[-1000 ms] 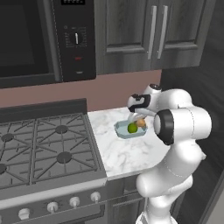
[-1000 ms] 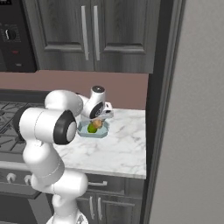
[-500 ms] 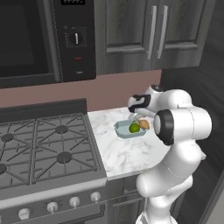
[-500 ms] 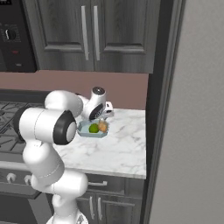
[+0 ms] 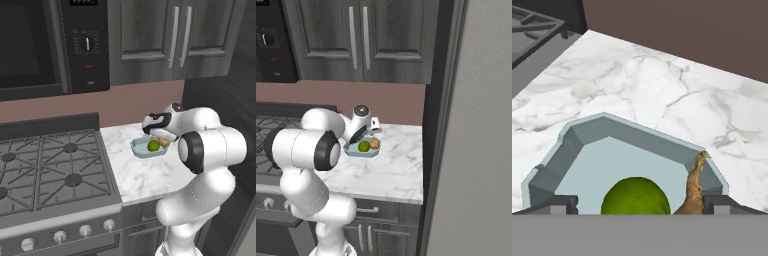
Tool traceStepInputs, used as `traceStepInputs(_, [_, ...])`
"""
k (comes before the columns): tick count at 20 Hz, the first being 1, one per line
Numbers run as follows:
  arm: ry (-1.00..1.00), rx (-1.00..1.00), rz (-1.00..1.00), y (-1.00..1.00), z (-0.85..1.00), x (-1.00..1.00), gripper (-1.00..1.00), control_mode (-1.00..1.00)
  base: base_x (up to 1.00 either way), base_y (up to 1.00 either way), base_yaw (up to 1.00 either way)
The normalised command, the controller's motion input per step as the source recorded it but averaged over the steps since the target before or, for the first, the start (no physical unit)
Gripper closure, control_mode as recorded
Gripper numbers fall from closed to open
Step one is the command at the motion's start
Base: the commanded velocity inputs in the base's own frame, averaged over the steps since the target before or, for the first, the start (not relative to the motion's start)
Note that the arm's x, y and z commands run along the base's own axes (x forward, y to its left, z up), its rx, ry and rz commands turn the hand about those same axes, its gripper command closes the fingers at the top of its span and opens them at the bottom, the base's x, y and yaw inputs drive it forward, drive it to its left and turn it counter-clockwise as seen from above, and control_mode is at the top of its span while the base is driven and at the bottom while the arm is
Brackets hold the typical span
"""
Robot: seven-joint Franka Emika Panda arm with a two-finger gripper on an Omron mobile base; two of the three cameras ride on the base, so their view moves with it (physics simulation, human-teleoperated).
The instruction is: Take the lime and onion out of the freezer and place them in the tupperware container on the counter. Then put the tupperware containing the vegetables back in the freezer.
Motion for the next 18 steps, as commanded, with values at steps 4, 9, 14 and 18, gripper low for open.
traceStepInputs(4, [-0.05, -0.02, 0.00, 0.70, 0.00, -0.14, -1.00, -1.00, 0.00, 0.00, 0.00])
traceStepInputs(9, [0.05, -0.03, 0.00, 0.78, 0.00, 0.00, -1.00, -1.00, 0.00, 0.00, 0.00])
traceStepInputs(14, [0.20, 0.00, 0.00, 0.35, 0.04, 0.10, -1.00, -1.00, 0.00, 0.00, 0.00])
traceStepInputs(18, [0.04, 0.00, -0.02, 0.26, 0.00, 0.18, -1.00, -1.00, 0.00, 0.00, 0.00])
